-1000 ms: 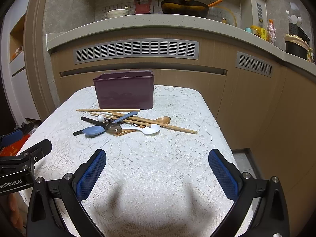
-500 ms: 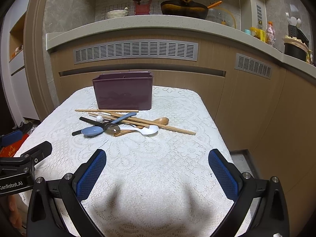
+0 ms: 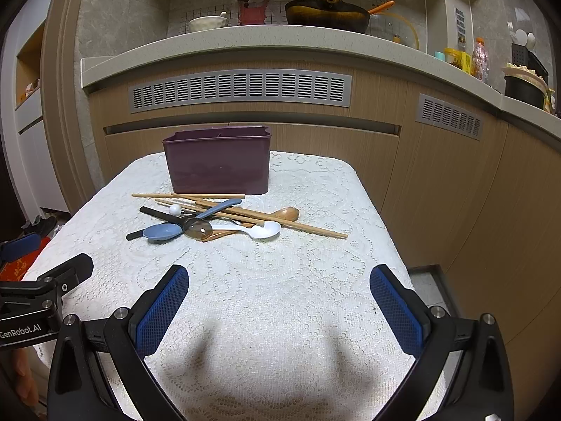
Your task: Organize utensils
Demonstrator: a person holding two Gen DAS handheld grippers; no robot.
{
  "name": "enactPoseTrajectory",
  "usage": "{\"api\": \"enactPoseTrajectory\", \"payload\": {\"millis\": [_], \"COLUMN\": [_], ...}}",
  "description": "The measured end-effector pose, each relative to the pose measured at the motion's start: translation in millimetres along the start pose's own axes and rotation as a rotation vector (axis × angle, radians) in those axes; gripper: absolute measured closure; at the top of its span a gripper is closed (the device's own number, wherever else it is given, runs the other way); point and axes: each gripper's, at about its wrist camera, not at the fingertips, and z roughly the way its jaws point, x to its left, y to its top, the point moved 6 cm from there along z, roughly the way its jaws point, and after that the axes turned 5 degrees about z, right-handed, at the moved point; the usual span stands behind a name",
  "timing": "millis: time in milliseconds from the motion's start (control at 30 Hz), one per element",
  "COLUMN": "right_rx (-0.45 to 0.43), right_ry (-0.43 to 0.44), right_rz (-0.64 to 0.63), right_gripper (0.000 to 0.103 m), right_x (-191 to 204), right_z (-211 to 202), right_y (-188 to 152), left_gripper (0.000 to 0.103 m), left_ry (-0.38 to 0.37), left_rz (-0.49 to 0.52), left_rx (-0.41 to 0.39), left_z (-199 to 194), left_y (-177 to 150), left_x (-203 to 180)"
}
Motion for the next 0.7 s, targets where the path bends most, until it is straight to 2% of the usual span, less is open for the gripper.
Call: {"api": "enactPoseTrajectory", "payload": {"millis": [433, 600, 700], "right_rx": [0.016, 0.023, 0.035], "right_ry": [-0.021, -0.005, 0.014], "right_rz": [0.000, -0.006, -0.020], "right_gripper": [0.000, 0.000, 0.000], "right_x": [-5.8, -6.3, -3.5], "right_z": [20.5, 36.8, 50.3], "right_y": [11.2, 24.3, 34.5], "left_gripper": [0.000, 0.000, 0.000], "left_ry": [-0.027, -0.042, -0.025], "left_rz": [0.014, 0.025, 0.025], "left_rx": [0.029, 0.065, 0.082], "left_z": [21.3, 41.0, 54.6], "left_y": [7.2, 16.1, 24.9], "left_x": [-1.6, 0.7, 6.1]}}
